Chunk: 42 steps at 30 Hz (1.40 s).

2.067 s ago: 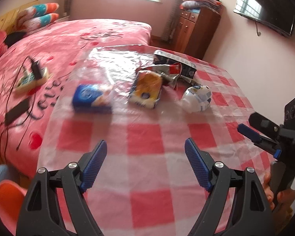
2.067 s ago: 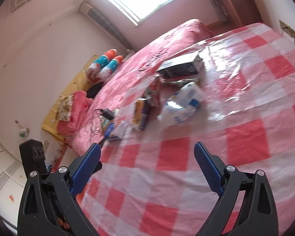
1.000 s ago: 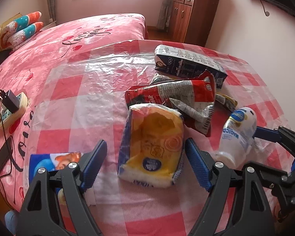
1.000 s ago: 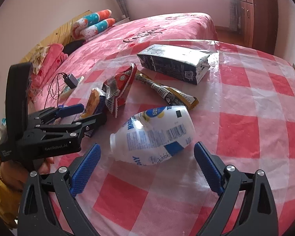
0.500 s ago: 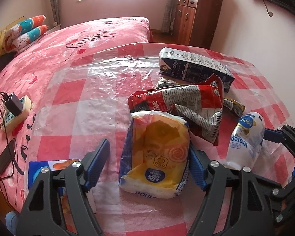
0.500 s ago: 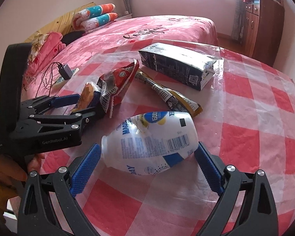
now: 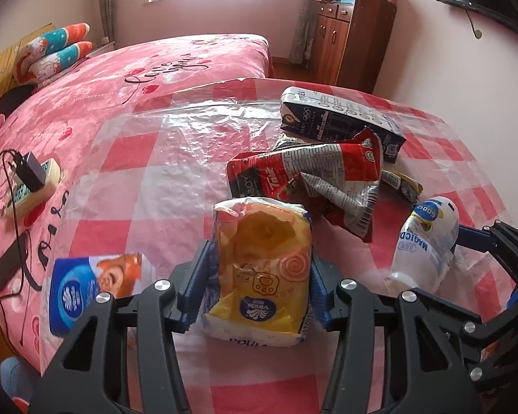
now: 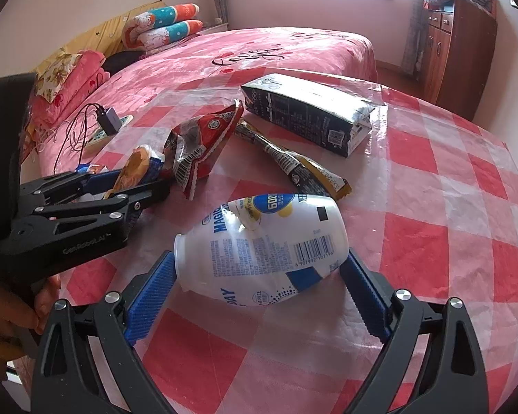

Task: Collect trash
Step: 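Grasp the yellow bread bag with the left tool while the right tool holds the bottle, then carry the bread bag and MAGICDAY bottle over the orange bucket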

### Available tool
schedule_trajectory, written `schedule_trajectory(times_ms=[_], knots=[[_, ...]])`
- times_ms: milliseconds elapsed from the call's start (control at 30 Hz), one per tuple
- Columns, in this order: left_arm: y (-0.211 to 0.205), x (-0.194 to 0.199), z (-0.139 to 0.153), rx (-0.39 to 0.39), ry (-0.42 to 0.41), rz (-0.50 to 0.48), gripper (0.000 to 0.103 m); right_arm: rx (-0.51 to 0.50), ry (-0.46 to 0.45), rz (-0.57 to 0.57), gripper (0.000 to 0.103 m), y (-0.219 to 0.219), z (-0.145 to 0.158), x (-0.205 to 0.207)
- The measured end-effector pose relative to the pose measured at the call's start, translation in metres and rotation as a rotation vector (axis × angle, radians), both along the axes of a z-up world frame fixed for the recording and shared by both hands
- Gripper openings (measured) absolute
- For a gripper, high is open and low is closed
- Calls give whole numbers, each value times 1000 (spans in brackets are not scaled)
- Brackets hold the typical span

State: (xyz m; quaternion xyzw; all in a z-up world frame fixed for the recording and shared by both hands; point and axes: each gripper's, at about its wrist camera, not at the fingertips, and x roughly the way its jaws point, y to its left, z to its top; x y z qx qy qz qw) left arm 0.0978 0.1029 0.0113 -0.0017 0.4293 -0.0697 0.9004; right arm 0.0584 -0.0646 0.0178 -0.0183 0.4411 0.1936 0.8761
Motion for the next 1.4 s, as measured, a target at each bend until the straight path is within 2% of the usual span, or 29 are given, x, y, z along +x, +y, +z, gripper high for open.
schedule_trajectory(times_ms=[267, 500, 833, 1400], knots=[[1, -18, 2, -22, -11, 1, 51, 9, -42, -13, 93, -5, 5, -24], [-2, -44, 6, -47, -17, -24, 51, 46, -41, -52, 93, -15, 7, -47], [-1, -80, 18, -87, -31, -50, 51, 74, -44, -46, 93, -12, 14, -78], [32, -150, 26, -115, -48, -30, 51, 106, -50, -34, 93, 3, 28, -130]])
